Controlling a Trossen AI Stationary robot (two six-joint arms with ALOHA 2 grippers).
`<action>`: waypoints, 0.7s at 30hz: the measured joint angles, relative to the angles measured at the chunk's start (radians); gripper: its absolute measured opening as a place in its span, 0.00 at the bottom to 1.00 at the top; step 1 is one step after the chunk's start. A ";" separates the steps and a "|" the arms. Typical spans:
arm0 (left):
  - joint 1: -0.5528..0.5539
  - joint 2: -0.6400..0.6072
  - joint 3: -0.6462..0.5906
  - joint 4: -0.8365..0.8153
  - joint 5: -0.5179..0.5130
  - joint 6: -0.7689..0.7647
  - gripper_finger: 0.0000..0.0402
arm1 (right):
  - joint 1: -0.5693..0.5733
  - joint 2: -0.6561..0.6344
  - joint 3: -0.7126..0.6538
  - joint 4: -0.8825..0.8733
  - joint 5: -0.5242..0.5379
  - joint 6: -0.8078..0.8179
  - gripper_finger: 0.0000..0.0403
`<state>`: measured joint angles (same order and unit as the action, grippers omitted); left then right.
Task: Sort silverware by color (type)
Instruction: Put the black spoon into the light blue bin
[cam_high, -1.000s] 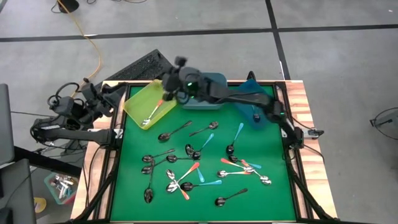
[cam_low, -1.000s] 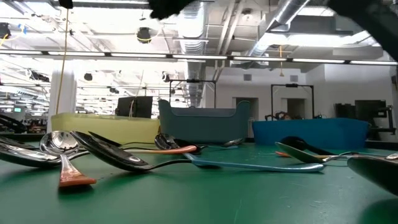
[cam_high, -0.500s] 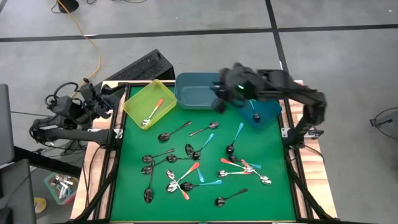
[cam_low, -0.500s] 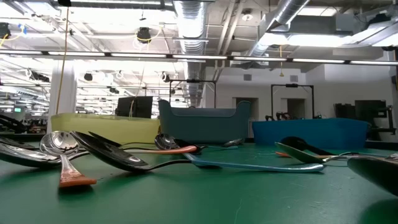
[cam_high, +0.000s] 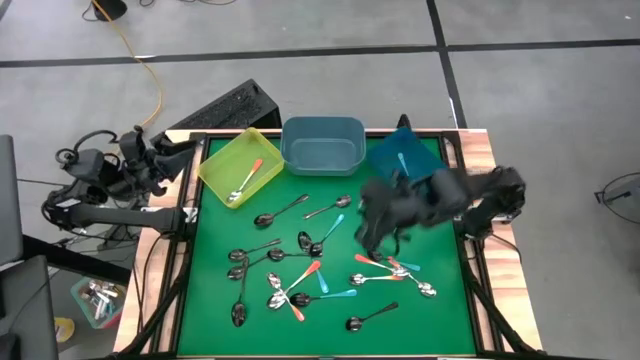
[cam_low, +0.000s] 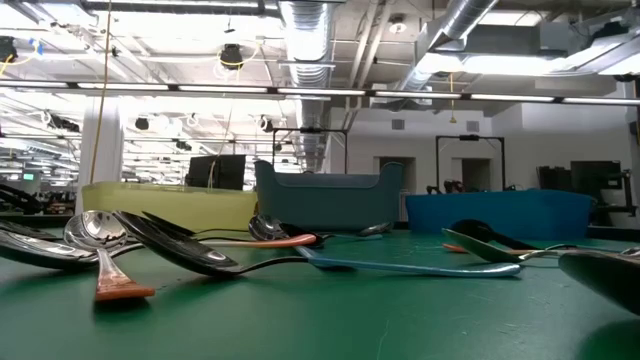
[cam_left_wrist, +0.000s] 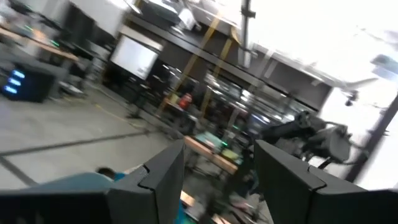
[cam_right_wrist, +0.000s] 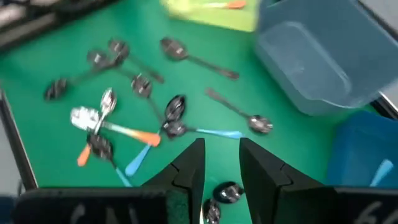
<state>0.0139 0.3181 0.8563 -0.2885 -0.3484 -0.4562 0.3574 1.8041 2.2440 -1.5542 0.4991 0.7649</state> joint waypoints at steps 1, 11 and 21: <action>0.000 0.000 0.003 -0.009 0.019 -0.011 0.44 | 0.014 0.024 0.000 -0.006 0.010 -0.008 0.28; 0.000 0.001 0.005 -0.081 0.156 -0.212 0.44 | -0.029 0.190 -0.001 0.195 -0.143 -0.169 0.28; 0.000 0.001 0.005 -0.120 0.208 -0.235 0.44 | -0.145 0.189 0.000 0.371 -0.208 -0.471 0.28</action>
<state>0.0135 0.3191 0.8612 -0.4081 -0.1401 -0.6915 0.2124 1.9935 2.2440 -1.1829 0.2915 0.2939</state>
